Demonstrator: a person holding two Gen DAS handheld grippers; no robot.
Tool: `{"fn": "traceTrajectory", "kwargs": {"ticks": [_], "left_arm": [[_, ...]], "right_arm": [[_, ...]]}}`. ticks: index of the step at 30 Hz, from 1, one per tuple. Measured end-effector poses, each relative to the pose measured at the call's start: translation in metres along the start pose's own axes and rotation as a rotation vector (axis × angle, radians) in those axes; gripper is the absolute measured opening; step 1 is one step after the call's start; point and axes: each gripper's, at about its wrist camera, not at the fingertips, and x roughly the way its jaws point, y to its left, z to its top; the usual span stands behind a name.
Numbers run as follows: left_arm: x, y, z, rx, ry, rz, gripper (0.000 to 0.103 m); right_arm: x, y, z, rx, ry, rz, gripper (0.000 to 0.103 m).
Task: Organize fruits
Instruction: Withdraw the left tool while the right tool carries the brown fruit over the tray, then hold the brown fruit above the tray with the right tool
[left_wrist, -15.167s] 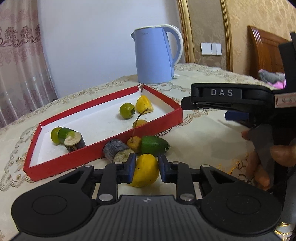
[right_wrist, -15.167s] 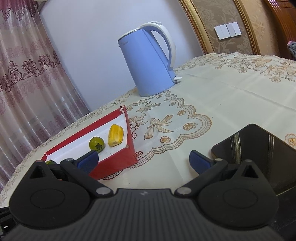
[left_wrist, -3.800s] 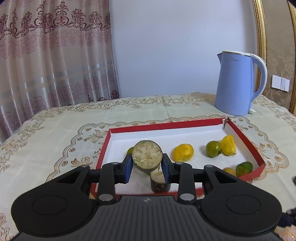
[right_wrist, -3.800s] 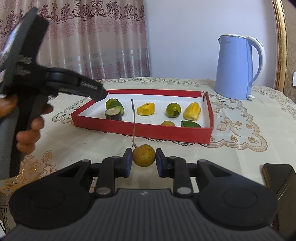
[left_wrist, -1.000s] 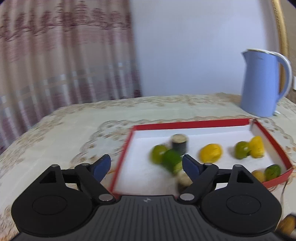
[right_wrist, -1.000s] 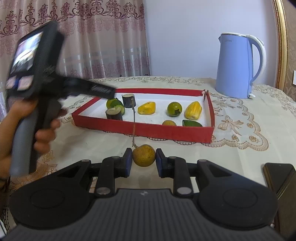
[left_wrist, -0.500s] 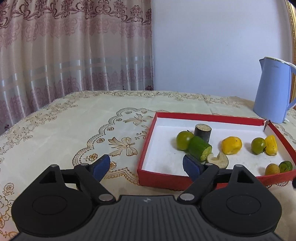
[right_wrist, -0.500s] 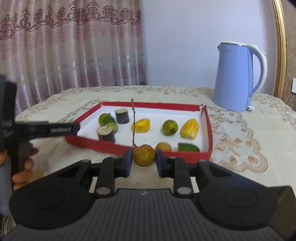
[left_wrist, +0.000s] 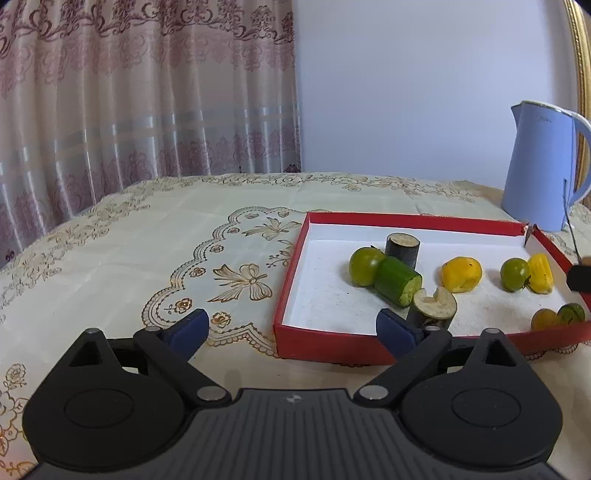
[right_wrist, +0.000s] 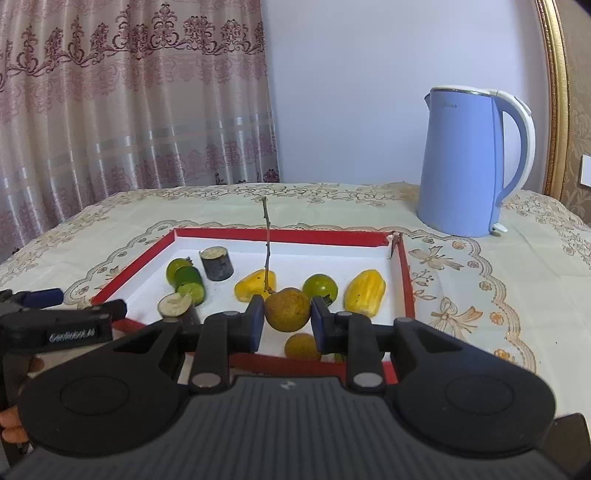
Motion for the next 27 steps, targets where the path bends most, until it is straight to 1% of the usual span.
{"fn": "traceTrajectory", "kwargs": {"ticks": [5, 14, 27], "left_arm": [[-0.001, -0.003, -0.001, 0.019, -0.007, 0.005, 0.098], [-0.001, -0.003, -0.001, 0.014, -0.006, 0.002, 0.099], [0.0, -0.002, -0.001, 0.017, -0.007, 0.009, 0.101]], "right_arm": [[0.012, -0.002, 0.006, -0.009, 0.009, -0.011, 0.025], [0.034, -0.005, 0.018, 0.014, 0.027, -0.012, 0.025], [0.061, -0.002, 0.024, 0.024, 0.052, -0.03, 0.025]]}}
